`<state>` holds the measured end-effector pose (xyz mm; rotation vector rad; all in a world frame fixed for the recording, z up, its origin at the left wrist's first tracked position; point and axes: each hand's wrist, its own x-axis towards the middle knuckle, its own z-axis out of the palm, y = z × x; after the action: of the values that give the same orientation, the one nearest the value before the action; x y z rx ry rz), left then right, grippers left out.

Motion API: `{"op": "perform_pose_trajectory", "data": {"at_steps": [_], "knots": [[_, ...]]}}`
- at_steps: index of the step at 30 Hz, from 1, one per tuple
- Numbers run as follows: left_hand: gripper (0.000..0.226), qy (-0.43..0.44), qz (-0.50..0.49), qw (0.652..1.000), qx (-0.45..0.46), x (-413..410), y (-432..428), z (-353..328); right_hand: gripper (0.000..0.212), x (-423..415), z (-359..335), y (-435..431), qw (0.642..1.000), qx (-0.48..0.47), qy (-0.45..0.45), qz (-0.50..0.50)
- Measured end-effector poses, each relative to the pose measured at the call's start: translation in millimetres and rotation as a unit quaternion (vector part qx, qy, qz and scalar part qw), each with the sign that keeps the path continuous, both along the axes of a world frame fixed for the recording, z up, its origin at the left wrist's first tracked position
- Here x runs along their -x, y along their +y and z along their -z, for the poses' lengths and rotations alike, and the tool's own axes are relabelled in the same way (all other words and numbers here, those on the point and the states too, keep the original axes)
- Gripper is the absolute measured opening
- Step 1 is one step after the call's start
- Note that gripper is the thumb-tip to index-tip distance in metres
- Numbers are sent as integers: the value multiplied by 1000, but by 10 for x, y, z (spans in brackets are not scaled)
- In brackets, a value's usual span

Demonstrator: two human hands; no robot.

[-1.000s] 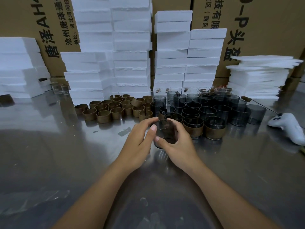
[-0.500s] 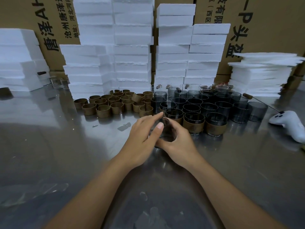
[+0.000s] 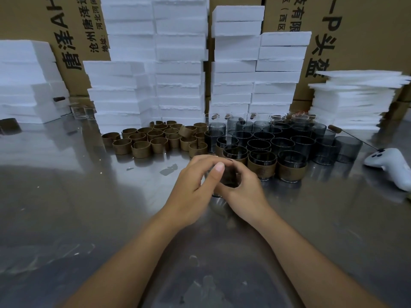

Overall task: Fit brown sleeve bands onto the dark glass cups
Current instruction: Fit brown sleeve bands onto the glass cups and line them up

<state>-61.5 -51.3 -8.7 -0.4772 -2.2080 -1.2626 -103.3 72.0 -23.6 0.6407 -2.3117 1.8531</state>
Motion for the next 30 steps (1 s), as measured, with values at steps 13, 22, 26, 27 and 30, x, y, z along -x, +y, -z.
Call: {"op": "perform_pose_trajectory", "data": {"at_steps": [13, 22, 26, 27, 30], "knots": [[20, -7, -103, 995, 7, 72, -67, 89, 35, -1, -29, 19, 996, 70, -22, 51], [58, -83, -44, 995, -31, 96, -74, 128, 50, -21, -17, 12, 999, 35, 2, 10], [63, -99, -32, 994, -17, 90, -68, 122, 62, -10, 11, 0, 1000, 14, 6, -7], [63, -100, -27, 995, -16, 88, -66, 116, 62, -9, 17, -4, 1000, 11, 9, -14], [58, -91, -21, 996, -8, 69, -52, 103, 62, -19, 27, -24, 999, 5, 17, -27]]}}
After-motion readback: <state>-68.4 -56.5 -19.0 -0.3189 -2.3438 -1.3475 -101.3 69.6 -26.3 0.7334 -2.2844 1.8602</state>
